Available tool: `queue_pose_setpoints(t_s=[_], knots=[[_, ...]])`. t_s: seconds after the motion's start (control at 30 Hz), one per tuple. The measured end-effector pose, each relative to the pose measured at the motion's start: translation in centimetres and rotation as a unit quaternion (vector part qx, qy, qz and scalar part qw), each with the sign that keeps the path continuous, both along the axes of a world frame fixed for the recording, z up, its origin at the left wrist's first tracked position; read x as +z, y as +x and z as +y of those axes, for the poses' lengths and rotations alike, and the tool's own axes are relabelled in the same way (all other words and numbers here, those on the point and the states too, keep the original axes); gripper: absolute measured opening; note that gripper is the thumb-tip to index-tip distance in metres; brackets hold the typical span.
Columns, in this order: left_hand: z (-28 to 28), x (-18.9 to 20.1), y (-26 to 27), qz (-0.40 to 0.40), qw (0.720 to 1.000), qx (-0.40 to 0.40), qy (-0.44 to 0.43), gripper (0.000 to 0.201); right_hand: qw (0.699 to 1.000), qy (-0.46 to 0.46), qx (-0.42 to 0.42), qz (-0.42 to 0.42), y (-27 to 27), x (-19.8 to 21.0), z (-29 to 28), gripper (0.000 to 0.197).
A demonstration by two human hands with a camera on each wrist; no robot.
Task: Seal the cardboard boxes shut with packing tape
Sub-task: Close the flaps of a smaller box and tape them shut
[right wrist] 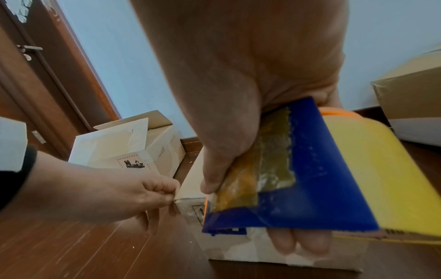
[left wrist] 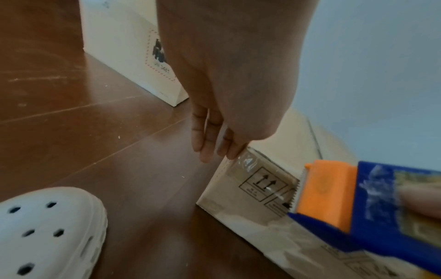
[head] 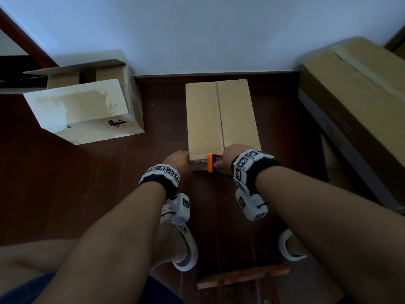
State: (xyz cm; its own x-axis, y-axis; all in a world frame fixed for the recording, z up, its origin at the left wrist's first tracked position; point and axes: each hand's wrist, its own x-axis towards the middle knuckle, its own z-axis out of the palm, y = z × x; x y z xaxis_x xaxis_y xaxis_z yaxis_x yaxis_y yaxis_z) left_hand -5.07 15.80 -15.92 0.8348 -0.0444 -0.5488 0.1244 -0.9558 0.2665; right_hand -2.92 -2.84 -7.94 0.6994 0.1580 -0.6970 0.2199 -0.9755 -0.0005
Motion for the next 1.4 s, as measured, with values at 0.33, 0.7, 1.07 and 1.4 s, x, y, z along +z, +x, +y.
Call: queue_pose_setpoints(t_s=[0.33,0.7,1.07,1.4], knots=[[1.3,-1.2,-1.8,-0.048,0.934,0.276,-0.221,0.040,1.000,0.005,-0.019,0.002,-0.2,-0.2,-0.4,0.050],[0.3,-1.7,-1.8,-0.208,0.972,0.026,-0.109,0.028,1.000,0.005,-0.018,0.000,-0.3,0.1,-0.6,0.049],[-2.7,0.5,1.6,-0.102,0.959,-0.237,0.114,0.025,1.000,0.000,-0.003,-0.004,-0.4,0.3,-0.4,0.045],[-3.0,0.3,2.4,-0.101,0.952,-0.259,0.129,0.025,1.000,-0.013,-0.011,0.003,-0.2,0.0,-0.5,0.050]])
